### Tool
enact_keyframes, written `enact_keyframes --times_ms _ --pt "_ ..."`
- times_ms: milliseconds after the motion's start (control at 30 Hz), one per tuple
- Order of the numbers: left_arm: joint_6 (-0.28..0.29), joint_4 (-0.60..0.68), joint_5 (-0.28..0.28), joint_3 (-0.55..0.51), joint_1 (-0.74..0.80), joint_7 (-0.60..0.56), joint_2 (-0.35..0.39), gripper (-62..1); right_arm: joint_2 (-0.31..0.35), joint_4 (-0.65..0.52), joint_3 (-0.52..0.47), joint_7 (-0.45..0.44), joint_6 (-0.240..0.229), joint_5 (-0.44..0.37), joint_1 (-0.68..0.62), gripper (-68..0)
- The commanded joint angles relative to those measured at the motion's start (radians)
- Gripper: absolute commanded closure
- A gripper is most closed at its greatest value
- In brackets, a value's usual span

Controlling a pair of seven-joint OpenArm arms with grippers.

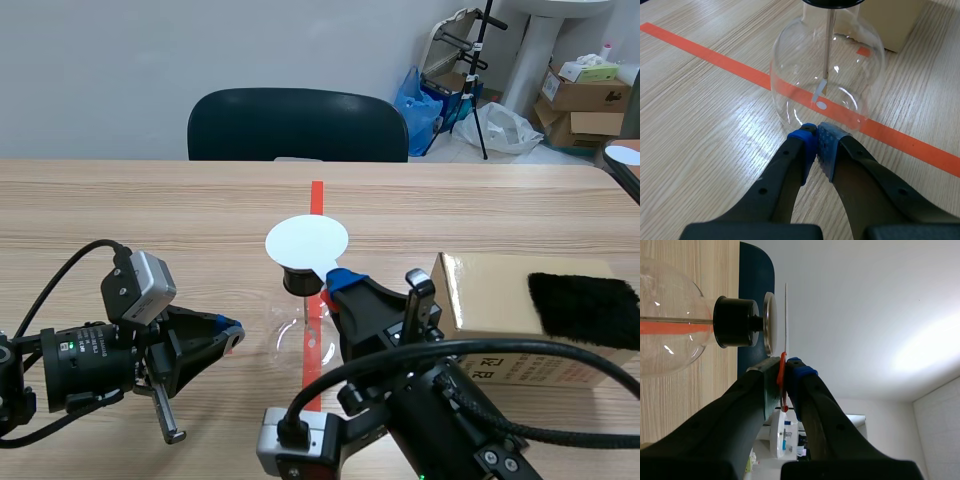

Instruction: Do the electroscope experiment

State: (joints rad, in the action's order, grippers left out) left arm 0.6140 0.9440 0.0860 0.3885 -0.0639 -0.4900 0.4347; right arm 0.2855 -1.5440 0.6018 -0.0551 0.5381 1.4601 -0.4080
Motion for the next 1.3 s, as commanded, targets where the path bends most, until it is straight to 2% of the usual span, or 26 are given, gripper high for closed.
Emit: enact_keyframes --times_ms 0,167,300,833,1133,1267 --pt "0.002 0.005 -0.014 -0.006 -0.005 -0.015 -0.005 -3.2 0.005 -0.019 -0.008 0.004 0.014 0.001 0.012 -1.0" --pt "0.002 0.005 -0.014 -0.006 -0.005 -0.015 -0.005 -3.2 0.005 -0.019 -0.008 0.03 0.014 0.001 0.012 -1.0" --pt "0.002 0.005 -0.014 -0.006 -0.005 -0.015 -0.005 -3.2 0.005 -0.019 -0.008 0.089 0.014 0.001 0.012 -1.0" --pt "0.003 0.005 -0.014 -0.006 -0.005 -0.015 -0.005 -3.2 0.005 -0.019 -0.008 0.454 0.014 0.001 0.012 -1.0" --pt "0.003 0.005 -0.014 -0.006 -0.005 -0.015 -0.005 -3.2 0.005 -0.019 -0.008 0.547 0.014 0.001 0.012 -1.0" --pt "0.003 0.005 -0.014 -0.006 -0.005 -0.015 -0.005 -3.1 0.005 -0.019 -0.008 0.558 0.014 0.001 0.012 -1.0"
